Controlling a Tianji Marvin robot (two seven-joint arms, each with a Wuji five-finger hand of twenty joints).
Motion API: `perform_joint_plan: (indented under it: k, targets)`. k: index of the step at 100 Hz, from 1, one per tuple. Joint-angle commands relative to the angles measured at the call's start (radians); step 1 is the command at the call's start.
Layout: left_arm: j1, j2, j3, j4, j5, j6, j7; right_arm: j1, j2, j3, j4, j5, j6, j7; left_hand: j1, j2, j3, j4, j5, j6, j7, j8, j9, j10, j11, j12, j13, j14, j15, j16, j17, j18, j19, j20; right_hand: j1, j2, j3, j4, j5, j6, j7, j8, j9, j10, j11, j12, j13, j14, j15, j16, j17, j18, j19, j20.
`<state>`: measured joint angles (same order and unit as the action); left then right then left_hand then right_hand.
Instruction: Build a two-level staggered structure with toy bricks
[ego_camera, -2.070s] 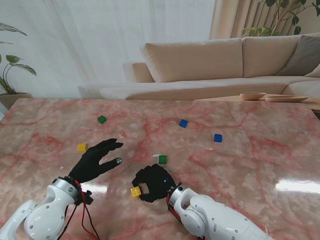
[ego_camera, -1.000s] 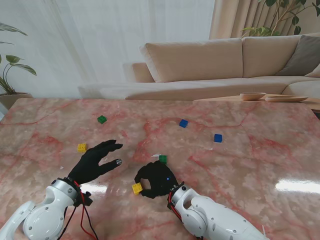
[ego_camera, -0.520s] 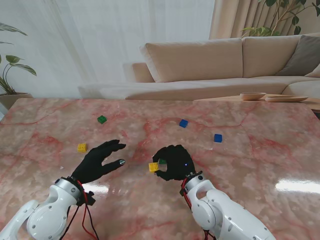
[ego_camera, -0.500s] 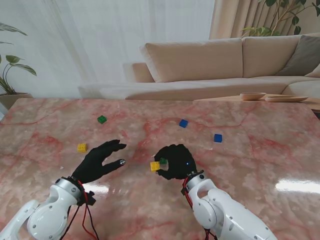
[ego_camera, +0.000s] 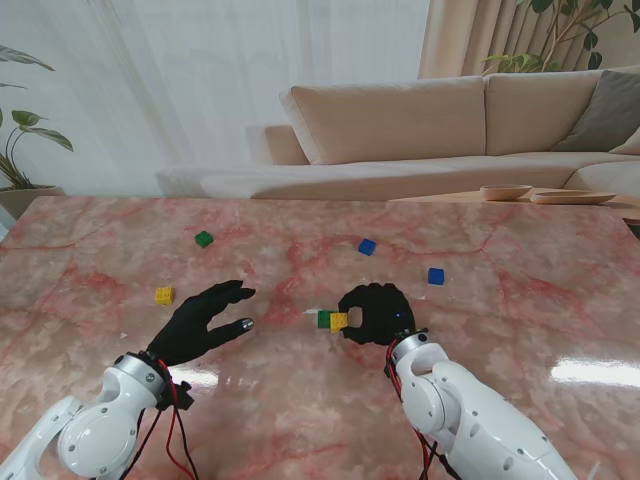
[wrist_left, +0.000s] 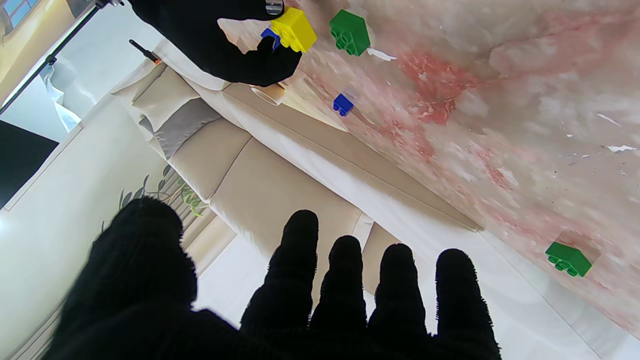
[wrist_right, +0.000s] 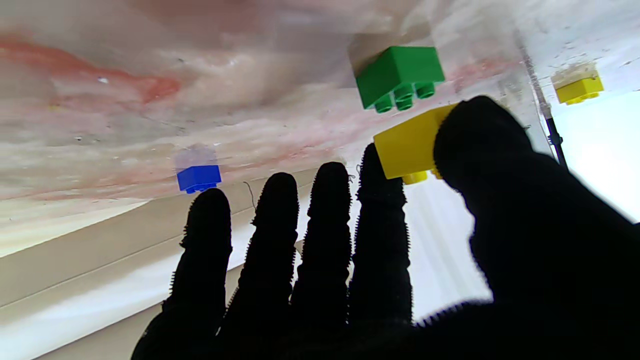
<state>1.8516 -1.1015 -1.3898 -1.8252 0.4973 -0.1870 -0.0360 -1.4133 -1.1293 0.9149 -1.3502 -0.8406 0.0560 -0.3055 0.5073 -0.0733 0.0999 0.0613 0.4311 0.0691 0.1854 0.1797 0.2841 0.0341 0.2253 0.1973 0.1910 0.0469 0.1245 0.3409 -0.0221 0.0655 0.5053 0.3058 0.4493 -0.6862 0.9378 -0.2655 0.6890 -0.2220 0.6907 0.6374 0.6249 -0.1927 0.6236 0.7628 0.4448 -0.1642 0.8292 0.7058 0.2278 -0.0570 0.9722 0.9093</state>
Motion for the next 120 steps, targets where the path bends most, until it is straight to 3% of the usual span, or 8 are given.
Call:
perform_joint_plan:
  k: [1, 80, 120]
  targets:
    - [0.004, 0.003, 0.003, 0.002, 0.0, 0.004, -0.007, 0.012, 0.001, 0.002, 0.024, 0.011, 0.006, 0.017, 0.002, 0.045, -0.032, -0.025, 0.015, 0.0, -0.007, 0.007, 0.015, 0.002, -0.019, 0.003, 0.018, -0.012, -0.012, -0.002, -0.018, 0.002, 0.009, 0.002, 0.001, 0.049, 0.077, 0.002, 0.034, -0.095, 0.129, 0.02, 0.006, -0.021, 0.006, 0.022, 0.009, -0.029, 0.011, 0.019, -0.013, -0.024, 0.01, 0.005]
    - [0.007, 0.008, 0.007, -0.006, 0.011, 0.011, -0.025, 0.146, -0.019, -0.103, 0.239, 0.086, -0.047, -0.002, 0.008, 0.049, -0.035, -0.028, 0.018, 0.003, -0.01, 0.006, 0.017, 0.001, -0.019, 0.003, 0.019, -0.013, -0.012, -0.002, -0.016, 0.002, 0.01, 0.005, -0.011, 0.076, 0.038, 0.008, -0.017, -0.081, 0.096, 0.026, -0.032, -0.025, 0.014, 0.02, -0.015, -0.039, 0.015, 0.02, -0.026, -0.032, -0.006, 0.004]
    - [0.018, 0.009, -0.003, -0.014, 0.015, 0.014, -0.03, 0.175, -0.033, -0.149, 0.281, 0.11, -0.039, -0.021, 0.009, 0.051, -0.036, -0.03, 0.018, 0.001, -0.01, 0.005, 0.018, -0.001, -0.019, 0.003, 0.019, -0.014, -0.012, -0.002, -0.018, 0.004, 0.023, 0.011, -0.015, 0.088, 0.016, 0.016, -0.025, -0.067, 0.068, 0.042, -0.042, -0.023, 0.017, 0.016, -0.02, -0.038, 0.017, 0.019, -0.025, -0.033, -0.006, 0.006]
